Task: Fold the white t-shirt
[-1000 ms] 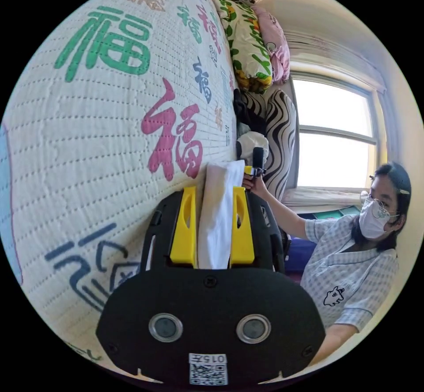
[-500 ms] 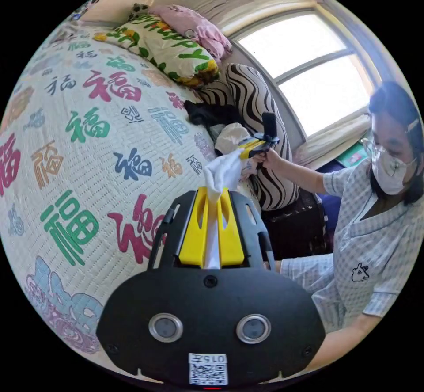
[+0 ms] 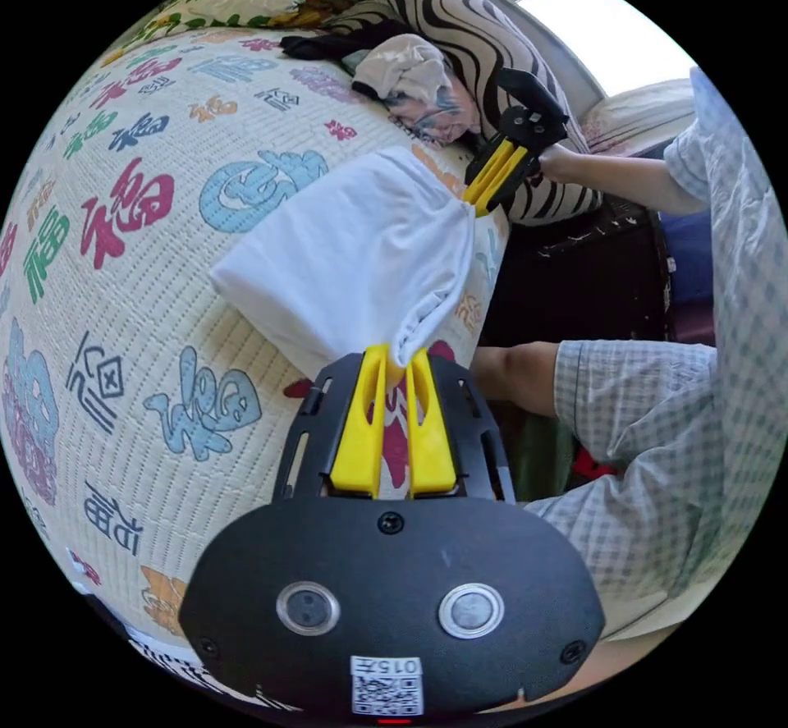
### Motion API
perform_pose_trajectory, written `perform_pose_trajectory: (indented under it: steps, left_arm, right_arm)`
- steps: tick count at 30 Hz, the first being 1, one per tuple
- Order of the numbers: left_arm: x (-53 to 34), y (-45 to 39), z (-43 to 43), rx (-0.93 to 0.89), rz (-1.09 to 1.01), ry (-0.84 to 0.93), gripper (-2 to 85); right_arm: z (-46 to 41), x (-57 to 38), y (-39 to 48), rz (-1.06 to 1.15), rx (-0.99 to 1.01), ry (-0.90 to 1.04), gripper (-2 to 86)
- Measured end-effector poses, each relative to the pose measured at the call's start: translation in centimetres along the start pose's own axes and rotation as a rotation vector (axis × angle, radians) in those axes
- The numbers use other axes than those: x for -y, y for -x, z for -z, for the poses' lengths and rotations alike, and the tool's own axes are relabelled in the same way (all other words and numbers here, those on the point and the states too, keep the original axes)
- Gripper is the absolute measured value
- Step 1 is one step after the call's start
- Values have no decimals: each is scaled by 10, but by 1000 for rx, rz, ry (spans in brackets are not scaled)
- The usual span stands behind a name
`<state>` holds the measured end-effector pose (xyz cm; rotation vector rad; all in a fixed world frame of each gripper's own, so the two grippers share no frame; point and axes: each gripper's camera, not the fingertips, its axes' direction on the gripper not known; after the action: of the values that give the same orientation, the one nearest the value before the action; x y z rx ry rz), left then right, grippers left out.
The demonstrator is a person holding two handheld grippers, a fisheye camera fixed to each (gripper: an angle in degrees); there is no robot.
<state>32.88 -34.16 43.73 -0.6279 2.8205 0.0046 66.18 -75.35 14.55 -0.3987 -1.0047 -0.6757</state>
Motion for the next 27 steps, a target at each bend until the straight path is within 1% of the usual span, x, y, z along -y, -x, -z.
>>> perform_pose_trajectory:
  steps: [1,2,4,7,8,9,10,11,12,14,16,17,18,20,22,23,24,25,26,27]
  left_arm:
    - [-2,0,-4,8,12,14,43]
    - [-7,-1,-9,19,31,38,49]
    - [-15,0,-7,13,69,59,52]
    - [-31,8,10,19,182,98,46]
    - [-34,10,24,0,213,47,40]
    - [-34,10,37,-41,234,-35,35]
    - [-33,11,41,-65,241,-76,33]
    - [-27,10,44,-115,246,-137,30]
    - [-18,9,37,-167,235,-144,27]
    - [-6,10,15,-202,220,-87,17]
    - [-4,12,-6,-123,240,-28,3]
    - [-10,16,-15,-24,272,22,-1]
    - [-17,21,-18,-34,299,27,-1]
    - [-27,31,-8,-103,387,27,1]
    - [-37,40,18,-116,449,-49,13]
    - [-46,48,39,-147,491,-151,36]
    - [-54,59,57,-183,543,-235,69]
    - [-57,65,64,-197,571,-266,80]
    - [-60,78,72,-217,619,-302,100]
    - [-60,90,73,-231,650,-307,103]
  right_arm:
    - [-10,1,2,-11,-48,35,49]
    - [-13,1,2,-23,-50,38,49]
    - [-10,-1,-3,-92,27,1,48]
    - [10,-6,-10,-197,49,-77,51]
    - [16,-6,-10,-209,55,-107,50]
    - [27,-4,-9,-221,75,-183,42]
    - [34,1,-6,-211,109,-267,30]
    - [35,5,-5,-198,131,-294,25]
    - [31,18,-2,-169,165,-294,15]
    - [10,40,0,-141,151,-191,4]
    - [-31,56,-6,-188,80,10,-1]
    - [-37,57,-8,-200,112,27,-1]
    - [-39,56,-15,-246,190,10,0]
    - [-27,51,-22,-289,235,-43,5]
    - [4,39,-36,-360,245,-199,31]
    - [12,36,-42,-387,250,-239,40]
    - [25,33,-56,-437,262,-318,67]
    - [32,34,-71,-486,271,-377,85]
    - [33,36,-78,-505,278,-392,90]
    - [32,44,-91,-535,292,-403,94]
